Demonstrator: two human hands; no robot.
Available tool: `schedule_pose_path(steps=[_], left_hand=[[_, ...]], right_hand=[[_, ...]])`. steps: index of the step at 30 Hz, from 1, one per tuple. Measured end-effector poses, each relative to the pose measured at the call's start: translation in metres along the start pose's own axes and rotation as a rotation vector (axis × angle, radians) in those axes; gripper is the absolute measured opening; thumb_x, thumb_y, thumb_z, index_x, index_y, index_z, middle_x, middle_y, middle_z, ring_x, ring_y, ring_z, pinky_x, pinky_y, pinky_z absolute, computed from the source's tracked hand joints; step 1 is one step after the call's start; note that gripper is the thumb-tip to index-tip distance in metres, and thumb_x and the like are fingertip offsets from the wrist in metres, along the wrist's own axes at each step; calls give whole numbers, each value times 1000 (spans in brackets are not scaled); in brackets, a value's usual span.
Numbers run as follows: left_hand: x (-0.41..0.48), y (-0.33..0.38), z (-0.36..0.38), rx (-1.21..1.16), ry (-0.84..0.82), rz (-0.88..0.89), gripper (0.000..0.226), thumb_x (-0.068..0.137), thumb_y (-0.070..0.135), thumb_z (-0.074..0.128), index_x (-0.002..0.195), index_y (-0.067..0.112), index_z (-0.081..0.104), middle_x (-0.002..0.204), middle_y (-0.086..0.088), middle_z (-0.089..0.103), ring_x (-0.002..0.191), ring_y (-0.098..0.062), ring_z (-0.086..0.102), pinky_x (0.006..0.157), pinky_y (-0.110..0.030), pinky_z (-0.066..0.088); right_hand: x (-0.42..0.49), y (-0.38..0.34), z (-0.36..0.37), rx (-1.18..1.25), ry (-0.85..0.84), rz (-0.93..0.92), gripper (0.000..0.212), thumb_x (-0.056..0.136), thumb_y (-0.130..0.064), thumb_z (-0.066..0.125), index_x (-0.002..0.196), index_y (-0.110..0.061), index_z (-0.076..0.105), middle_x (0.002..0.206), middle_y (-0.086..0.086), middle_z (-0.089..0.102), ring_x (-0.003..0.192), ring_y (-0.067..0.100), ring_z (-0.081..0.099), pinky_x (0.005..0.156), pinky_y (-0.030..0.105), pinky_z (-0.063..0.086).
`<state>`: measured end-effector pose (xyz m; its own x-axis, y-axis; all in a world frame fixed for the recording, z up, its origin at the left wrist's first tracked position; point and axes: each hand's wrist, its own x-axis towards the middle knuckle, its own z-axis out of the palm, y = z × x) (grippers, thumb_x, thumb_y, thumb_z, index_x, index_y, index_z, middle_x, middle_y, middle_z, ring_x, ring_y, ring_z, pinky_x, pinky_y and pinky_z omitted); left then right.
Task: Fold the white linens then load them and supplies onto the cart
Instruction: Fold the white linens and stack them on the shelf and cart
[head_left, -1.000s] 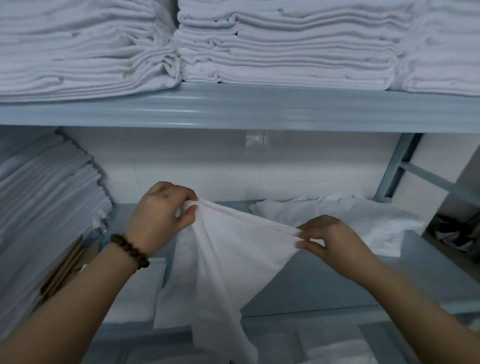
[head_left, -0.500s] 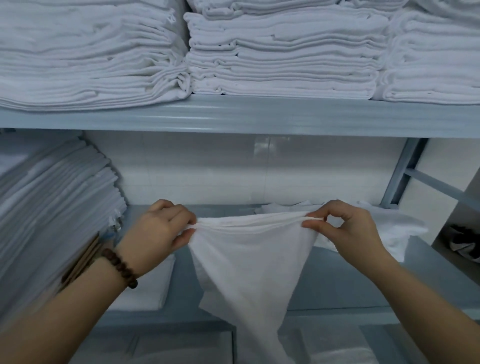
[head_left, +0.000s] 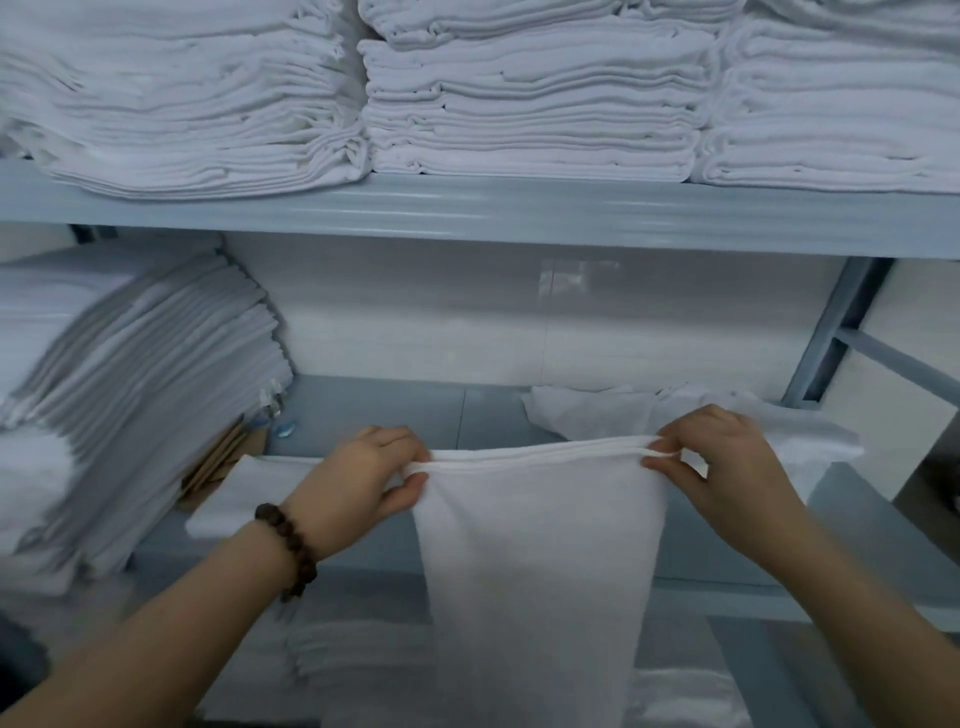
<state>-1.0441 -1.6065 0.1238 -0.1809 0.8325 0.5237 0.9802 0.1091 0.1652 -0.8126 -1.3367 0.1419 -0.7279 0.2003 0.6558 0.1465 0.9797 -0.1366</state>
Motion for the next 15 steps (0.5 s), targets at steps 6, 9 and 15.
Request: schedule_pose_path(steps=[6,9,15], left_hand=[[-10,5,1,194,-30,-11,25,88,33,53,88,17,72,89,7,68,80,-12,60,80,-23,34],[-16,-1,23,325,-300,-77,26,95,34,49,99,20,70,99,4,66,93,-18,62,89,-29,31],[-9,-15,24,303,-155,-87,32,87,32,46,89,15,74,86,1,68,78,-21,64,80,-31,31]], right_hand=[[-16,1,17,16,-102,69,12,77,-20,77,79,-10,71,80,2,68,85,28,62,87,45,38],[-18,-1,36,-65,-357,132,16,84,-29,71,90,-15,73,87,-2,64,104,20,55,102,36,25],[-10,0,45,-65,-111,216,15,80,-29,74,82,-14,72,79,-1,64,99,23,55,107,48,20]])
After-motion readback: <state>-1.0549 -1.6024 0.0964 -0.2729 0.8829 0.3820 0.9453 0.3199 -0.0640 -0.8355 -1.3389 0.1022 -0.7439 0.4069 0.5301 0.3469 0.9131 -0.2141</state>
